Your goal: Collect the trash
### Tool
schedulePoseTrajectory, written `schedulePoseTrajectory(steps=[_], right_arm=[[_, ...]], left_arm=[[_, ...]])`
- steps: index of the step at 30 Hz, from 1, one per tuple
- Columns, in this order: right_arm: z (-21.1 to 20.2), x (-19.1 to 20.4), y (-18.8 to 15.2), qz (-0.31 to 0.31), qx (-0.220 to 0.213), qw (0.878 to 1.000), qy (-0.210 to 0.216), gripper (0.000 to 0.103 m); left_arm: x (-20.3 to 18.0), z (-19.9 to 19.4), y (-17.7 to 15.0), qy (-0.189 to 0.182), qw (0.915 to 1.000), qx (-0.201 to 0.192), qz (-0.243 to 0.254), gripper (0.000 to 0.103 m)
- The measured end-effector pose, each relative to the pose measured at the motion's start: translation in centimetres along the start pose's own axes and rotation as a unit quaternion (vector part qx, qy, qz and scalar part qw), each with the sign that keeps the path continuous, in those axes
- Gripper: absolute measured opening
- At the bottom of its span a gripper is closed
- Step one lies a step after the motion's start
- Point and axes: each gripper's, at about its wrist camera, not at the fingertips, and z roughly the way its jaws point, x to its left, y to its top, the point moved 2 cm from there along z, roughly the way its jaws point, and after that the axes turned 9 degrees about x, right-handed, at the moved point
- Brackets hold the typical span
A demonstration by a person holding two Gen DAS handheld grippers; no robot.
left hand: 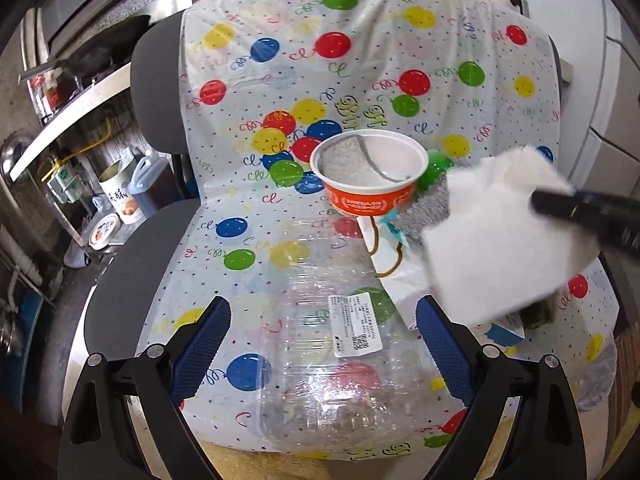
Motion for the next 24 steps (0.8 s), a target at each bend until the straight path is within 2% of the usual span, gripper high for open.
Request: schedulePoseTrajectory(steps=[1,2,3,7,9,12,15,19,24], right_arm=[[0.0,0.1,-0.2,-0.003,-0.005,1.0,0.0,0.042],[-0.2,0.1,-0.4,-0.002,-0.011,1.0,-0.002,0.059],[-0.7,-0.1,-0.4,0.0,-0.023,1.0,-0.006,0.063],[-2.1,-1.1,-0.7,0.009,-0.044,0.999,-0.027,0.064],[-2.8,-1.6,-1.2,0.016,-0.052,0.998,-0.028,0.069],[-4.2,-3.0,-2.1,0.035,-0.07,0.996,-0.034,0.07],[-5.9,-4.4,-2.9,0.051,-0.093,0.993,-0.048,0.07],[-8.2,-6.4,-3.9,0.071,-0.116,0.987,-0.081,0.07],[-9.2,-8.7,-5.8,0.09,-0.118,0.984,-0.1,0.071]], left_arm=[[-0.2,0.0,0.0,0.0,1.0,0.0,0.002,0.093],[-0.4,0.0,-0.1,0.0,1.0,0.001,0.004,0.093],[-0.5,0.1,-0.1,-0.002,1.0,0.0,0.007,0.093],[-1.8,0.2,-0.6,-0.03,0.9991,0.003,0.03,0.093],[-2.7,0.3,-0.8,-0.053,0.9977,0.008,0.04,0.093],[-4.7,-0.4,-1.1,-0.103,0.9928,0.008,0.06,0.093],[-7.1,-1.9,-0.8,-0.138,0.9867,-0.006,0.086,0.093],[-9.9,-2.9,0.0,-0.145,0.9836,-0.02,0.106,0.093],[-11.7,-3.0,1.4,-0.168,0.9807,-0.026,0.096,0.092]])
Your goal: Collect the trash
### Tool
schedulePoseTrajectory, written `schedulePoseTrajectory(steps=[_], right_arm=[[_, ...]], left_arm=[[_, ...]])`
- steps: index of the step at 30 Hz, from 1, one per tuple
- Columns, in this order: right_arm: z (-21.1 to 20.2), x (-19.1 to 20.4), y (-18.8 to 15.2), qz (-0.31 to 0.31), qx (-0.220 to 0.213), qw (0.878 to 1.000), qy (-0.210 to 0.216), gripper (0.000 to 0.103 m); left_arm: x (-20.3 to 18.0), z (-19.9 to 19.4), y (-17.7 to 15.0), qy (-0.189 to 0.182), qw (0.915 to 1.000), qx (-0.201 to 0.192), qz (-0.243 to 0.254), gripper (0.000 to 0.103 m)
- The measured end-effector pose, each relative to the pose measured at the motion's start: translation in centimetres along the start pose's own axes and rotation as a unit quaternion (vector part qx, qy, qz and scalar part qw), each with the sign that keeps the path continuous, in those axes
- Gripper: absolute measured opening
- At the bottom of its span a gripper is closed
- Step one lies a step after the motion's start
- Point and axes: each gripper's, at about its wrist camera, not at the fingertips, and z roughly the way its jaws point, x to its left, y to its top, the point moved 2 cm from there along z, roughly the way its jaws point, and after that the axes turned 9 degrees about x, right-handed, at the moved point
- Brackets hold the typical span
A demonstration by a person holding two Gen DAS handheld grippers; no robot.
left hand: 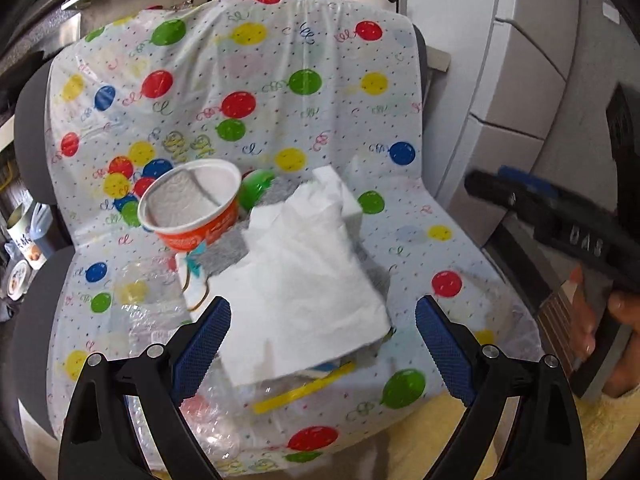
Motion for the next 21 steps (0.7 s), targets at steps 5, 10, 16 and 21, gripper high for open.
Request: schedulePoseTrajectory(steps=[5,10,16,21], right_arm=[[0.0,-1.5,-1.3,0.008,0.009,1.0,-0.008,0.071],[0.3,-1.6,-2.0,0.005,0.019,1.0,-0.007,0.071],[1.3,0.8,-2.1,-0.02,0.032,0.999,0.008,0.071],[3.1,4.3,-1.9,-0.048,0.05,0.996,0.052,0.082]], left_arm=[[-1.3,2.2,0.9,0.041,0.9986,0.017,0.029,0.088],[-0.6,3.3,-0.1,0.044,0.9976,0.044,0.03,0.051],[2.6,-1.0,-0.5,0.031,0.9995,-0.005,0.003,0.005],[6.8,-5.0,-0.8,0.084,0.9942,-0.054,-0.04,0.001]])
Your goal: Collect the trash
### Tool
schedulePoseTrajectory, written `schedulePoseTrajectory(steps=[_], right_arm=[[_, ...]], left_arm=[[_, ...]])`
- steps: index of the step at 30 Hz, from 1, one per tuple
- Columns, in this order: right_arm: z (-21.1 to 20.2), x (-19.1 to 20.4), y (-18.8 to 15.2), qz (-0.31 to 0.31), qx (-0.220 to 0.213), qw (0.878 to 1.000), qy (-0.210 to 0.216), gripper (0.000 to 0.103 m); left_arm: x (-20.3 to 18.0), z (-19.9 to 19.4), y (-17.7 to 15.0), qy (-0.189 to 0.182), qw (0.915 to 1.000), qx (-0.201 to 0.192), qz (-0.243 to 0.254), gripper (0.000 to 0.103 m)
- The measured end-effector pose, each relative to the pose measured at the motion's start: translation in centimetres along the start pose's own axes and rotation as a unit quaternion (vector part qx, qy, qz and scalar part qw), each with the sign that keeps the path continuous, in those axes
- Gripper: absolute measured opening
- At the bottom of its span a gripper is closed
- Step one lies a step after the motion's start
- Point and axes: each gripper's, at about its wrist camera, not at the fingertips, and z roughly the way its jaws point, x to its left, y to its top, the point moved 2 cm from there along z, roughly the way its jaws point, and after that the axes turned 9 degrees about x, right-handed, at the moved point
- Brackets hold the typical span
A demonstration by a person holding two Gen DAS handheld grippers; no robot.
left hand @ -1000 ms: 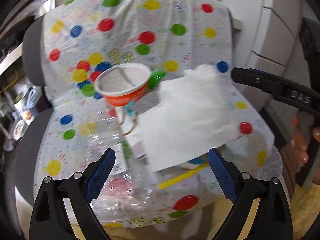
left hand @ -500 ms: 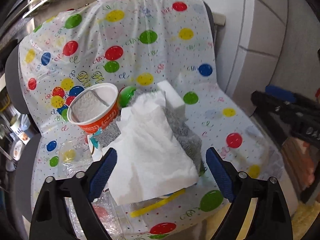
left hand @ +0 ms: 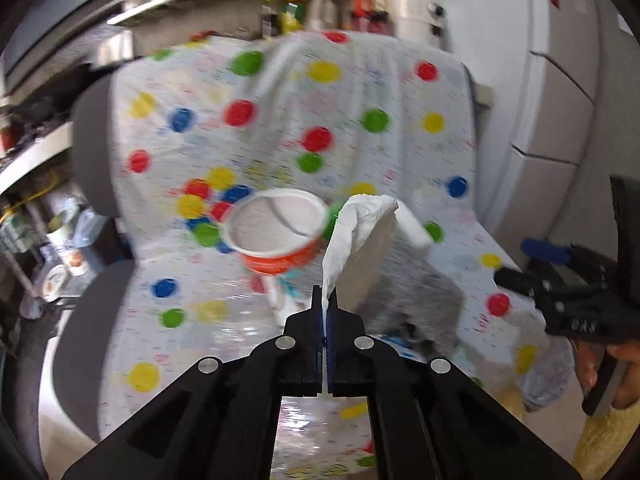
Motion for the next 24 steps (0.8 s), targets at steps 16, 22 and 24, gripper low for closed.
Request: schedulePoseTrajectory(steps=[16,22,24], right_arm=[[11.4,0.2,1.5,0.026,0.114,0.99,0.084,0.081],[9.7,2.9,2.5,-0.036,0.095,0.994,0.047,0.017],[8.8,3.6,3.0,-0.049,0.073,0.996,0.036,0.013]], left_arm=[[4.9,3.7,-2.3,-0.005,0.998,0.038,-0.051,0.001],[4.8,3.6,-2.1,-0.007,0.9981,0.034,-0.05,0.001],[4.8,3.1,-2.0,-0.007,0.9982,0.029,-0.051,0.001]])
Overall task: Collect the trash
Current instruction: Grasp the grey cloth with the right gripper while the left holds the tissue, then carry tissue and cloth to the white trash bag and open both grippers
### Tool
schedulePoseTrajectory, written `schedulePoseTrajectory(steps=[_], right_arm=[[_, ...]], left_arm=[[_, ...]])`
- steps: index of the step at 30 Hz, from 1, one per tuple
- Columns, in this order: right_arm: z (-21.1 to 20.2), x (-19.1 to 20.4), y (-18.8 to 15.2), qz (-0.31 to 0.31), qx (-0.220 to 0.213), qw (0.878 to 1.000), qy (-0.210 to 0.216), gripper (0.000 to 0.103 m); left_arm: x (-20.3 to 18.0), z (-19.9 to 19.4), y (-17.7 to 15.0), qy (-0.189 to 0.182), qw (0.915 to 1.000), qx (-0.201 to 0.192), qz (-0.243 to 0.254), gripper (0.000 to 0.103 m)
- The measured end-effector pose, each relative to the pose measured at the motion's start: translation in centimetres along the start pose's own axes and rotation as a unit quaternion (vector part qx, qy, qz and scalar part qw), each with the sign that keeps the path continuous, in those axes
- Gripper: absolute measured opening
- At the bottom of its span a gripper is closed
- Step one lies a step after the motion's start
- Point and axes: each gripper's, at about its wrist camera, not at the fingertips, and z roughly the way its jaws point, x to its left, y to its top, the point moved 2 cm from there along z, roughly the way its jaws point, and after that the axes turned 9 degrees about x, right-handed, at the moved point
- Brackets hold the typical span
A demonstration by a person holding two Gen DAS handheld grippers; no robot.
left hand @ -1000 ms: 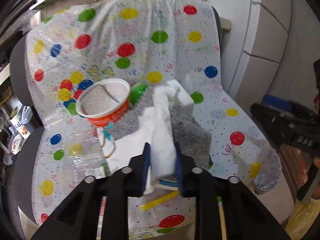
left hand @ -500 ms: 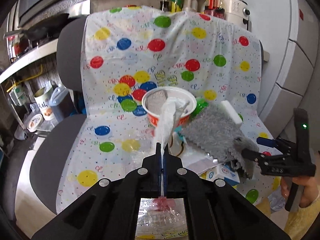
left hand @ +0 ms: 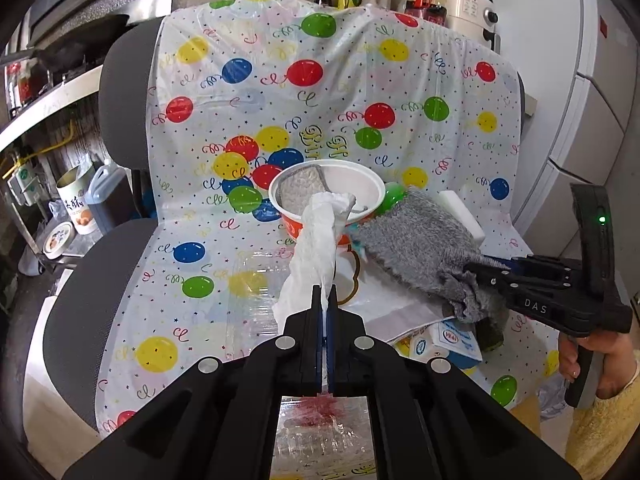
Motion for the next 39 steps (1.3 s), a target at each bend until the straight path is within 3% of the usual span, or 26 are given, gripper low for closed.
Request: schedulePoseTrajectory(steps=[6,11,15,23,26,31,35,39], right_arm=[[-6.7,2.2,1.2,-0.023,-0.096,0.994,-0.04,0.011],[-12.8,2.2,0.7,-0.018,-0.147,0.986,-0.073,0.011],[-15.6,0.3,-1.1,0.013,-0.155,0.984,-0.087,0.011],[-18.9,-6.1,-9.9,0.078,-0.15,0.972,-0.161,0.011],[-20.1,-9.2,-13.6,0.114,-0.141,0.964,-0.193,0.011],[-22.3,-14.4,-20.5,0.18,-0.125,0.944,-0.249,0.011],[-23.4,-17.7,-25.2,0.226,-0.11,0.927,-0.278,0.011],[-23.4,-20.5,-29.2,0.269,-0.096,0.912,-0.293,0.011]], left_arm=[[-0.8,-3.3,1.0,0.012,0.9993,-0.036,0.006,0.001],[-3.0,-6.9,1.7,0.0,0.9967,-0.078,0.021,0.001],[-5.9,-7.9,1.3,-0.029,0.9949,-0.094,0.024,0.001],[-15.8,-4.3,-2.3,-0.11,0.9892,-0.061,0.074,0.001],[-21.0,-3.0,-3.6,-0.15,0.9805,-0.044,0.119,0.001],[-30.5,-1.3,-5.4,-0.217,0.9555,-0.019,0.199,0.001],[-37.0,0.2,-6.9,-0.262,0.9337,-0.005,0.244,0.001],[-41.6,2.7,-8.7,-0.295,0.9175,0.017,0.266,0.001]])
